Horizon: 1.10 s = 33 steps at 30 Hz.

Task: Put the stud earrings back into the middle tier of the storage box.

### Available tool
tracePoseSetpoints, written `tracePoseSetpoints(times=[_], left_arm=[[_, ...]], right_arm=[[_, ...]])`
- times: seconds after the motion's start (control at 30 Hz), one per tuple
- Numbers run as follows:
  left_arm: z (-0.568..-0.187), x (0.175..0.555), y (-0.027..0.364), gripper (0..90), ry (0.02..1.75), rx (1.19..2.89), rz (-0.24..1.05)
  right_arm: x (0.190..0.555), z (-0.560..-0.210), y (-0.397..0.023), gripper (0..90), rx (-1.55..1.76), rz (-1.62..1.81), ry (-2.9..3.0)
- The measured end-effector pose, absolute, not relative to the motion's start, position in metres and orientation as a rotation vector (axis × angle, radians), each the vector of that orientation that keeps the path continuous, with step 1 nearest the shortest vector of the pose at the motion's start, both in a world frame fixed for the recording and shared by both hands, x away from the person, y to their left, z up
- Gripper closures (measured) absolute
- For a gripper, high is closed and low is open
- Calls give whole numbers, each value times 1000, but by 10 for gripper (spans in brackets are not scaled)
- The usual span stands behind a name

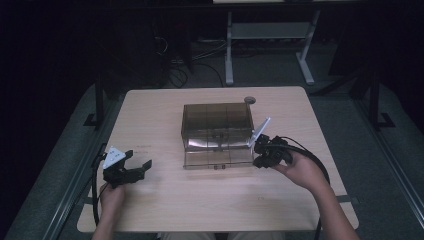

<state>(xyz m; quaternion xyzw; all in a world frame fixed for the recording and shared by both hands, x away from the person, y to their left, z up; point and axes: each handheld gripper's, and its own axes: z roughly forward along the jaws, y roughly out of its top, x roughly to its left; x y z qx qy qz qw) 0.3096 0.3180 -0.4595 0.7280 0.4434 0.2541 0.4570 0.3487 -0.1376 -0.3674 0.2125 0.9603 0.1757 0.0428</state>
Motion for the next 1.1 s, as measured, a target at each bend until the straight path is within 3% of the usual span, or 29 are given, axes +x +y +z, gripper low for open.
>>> tracePoseSetpoints(times=[0.43,1.1], left_arm=[[-459,309,318,128,1099,1789,619],[-459,309,318,128,1096,1789,619]], right_arm=[[377,-356,-115,848,643,532,2926],[416,-398,-98,848,732,385,2995]])
